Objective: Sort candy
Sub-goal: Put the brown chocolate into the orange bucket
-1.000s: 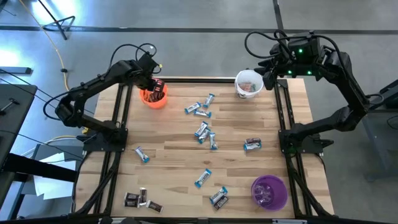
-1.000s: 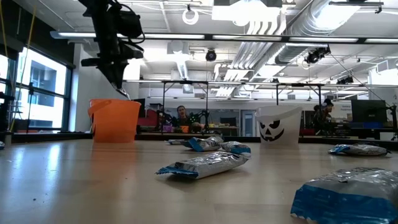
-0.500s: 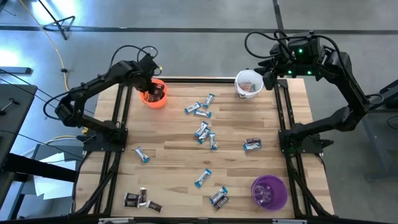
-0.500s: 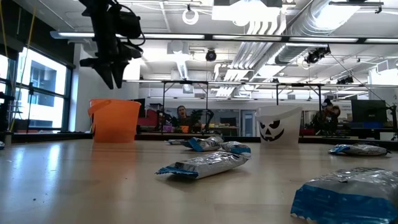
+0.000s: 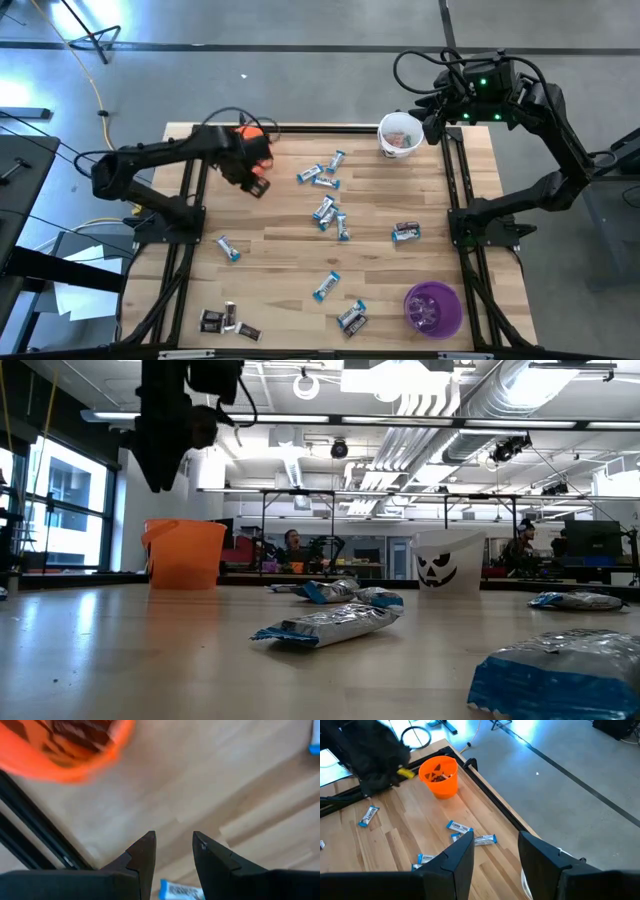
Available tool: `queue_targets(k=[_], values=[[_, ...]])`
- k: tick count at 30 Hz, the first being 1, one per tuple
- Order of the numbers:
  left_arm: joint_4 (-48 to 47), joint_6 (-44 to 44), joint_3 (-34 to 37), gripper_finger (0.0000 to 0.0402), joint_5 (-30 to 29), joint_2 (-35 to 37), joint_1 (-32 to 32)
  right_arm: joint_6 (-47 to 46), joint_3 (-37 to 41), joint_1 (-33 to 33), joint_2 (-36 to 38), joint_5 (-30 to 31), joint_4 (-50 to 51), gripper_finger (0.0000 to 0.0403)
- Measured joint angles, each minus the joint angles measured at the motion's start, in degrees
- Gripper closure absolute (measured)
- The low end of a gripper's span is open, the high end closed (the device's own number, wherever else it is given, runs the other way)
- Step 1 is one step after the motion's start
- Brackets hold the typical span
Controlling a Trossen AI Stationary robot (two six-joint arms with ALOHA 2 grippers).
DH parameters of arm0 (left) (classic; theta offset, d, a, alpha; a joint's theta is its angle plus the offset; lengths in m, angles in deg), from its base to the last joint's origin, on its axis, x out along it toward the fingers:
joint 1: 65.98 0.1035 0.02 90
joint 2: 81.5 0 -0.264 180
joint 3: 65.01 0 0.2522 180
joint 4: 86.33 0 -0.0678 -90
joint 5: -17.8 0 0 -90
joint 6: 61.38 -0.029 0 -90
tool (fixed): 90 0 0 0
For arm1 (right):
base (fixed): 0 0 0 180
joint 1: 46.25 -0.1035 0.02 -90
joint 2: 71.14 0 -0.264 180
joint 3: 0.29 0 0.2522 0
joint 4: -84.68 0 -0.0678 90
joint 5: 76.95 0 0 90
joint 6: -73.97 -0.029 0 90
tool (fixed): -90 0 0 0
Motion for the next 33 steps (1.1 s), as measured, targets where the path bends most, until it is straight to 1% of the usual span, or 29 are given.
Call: queue_targets(k=[6,11,14,18,23,28,33], values=[[-0.9,16.6,0.0,0.0285,-0.1,0.0,-13.1,0.0,0.0,0.0,0.0,0.0,0.0,0.0253],[4.0,33.0,0.0,0.0285,1.3,0.0,-23.9,0.0,0.0,0.0,0.0,0.0,0.0,0.0253],[7.3,40.7,0.0,0.0285,1.1,-0.1,-30.1,0.0,0.0,0.0,0.0,0.0,0.0,0.0253],[10.6,47.7,-0.1,0.0285,-0.3,-1.5,-36.4,0.0,0.0,0.0,0.0,0.0,0.0,0.0253],[13.8,56.3,-0.1,0.0285,-0.2,-4.8,-42.8,0.0,0.0,0.0,0.0,0.0,0.0,0.0253],[13.9,65.9,0.0,0.0285,3.5,-8.9,-48.6,0.0,0.0,0.0,0.0,0.0,0.0,0.0253],[13.3,72.9,0.0,0.0285,8.5,-12.3,-55.2,0.0,0.0,0.0,0.0,0.0,0.0,0.0253]])
